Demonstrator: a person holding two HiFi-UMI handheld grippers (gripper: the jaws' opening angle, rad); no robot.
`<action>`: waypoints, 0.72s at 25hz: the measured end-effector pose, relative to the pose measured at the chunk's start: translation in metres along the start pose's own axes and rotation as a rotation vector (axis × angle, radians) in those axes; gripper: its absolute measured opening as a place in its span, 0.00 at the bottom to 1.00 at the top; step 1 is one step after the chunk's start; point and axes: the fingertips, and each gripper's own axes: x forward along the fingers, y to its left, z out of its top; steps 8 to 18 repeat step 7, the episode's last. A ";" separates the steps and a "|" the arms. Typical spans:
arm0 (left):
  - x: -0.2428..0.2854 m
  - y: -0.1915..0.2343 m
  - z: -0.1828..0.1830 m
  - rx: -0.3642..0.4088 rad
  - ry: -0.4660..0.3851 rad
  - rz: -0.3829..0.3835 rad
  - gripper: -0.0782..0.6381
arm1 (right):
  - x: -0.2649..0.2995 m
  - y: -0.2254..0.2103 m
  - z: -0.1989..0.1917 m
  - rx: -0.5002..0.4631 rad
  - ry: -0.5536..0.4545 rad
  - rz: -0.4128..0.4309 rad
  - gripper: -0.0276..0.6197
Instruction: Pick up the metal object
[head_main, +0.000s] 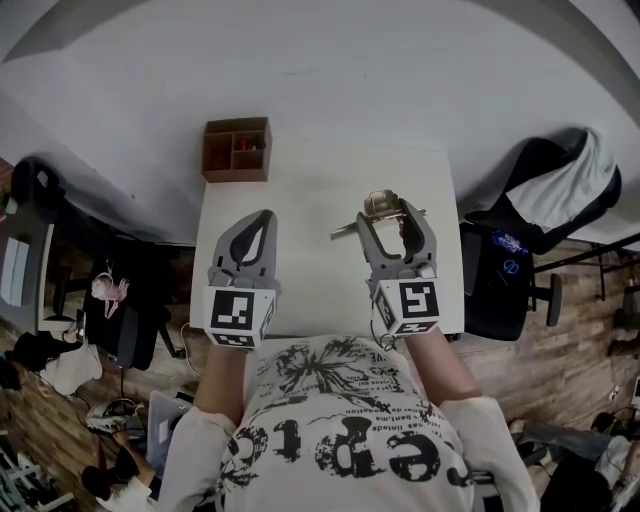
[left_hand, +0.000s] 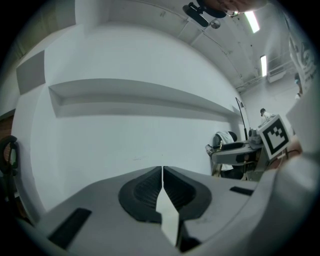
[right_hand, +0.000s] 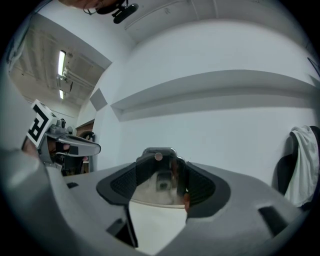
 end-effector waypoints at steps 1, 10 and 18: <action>0.000 0.000 0.000 0.000 0.001 -0.001 0.13 | 0.000 0.000 0.000 0.000 0.001 -0.001 0.48; 0.002 0.002 0.000 -0.001 0.000 -0.001 0.13 | 0.002 0.001 -0.007 0.009 0.012 0.001 0.48; 0.002 0.002 0.000 -0.001 0.000 -0.001 0.13 | 0.002 0.001 -0.007 0.009 0.012 0.001 0.48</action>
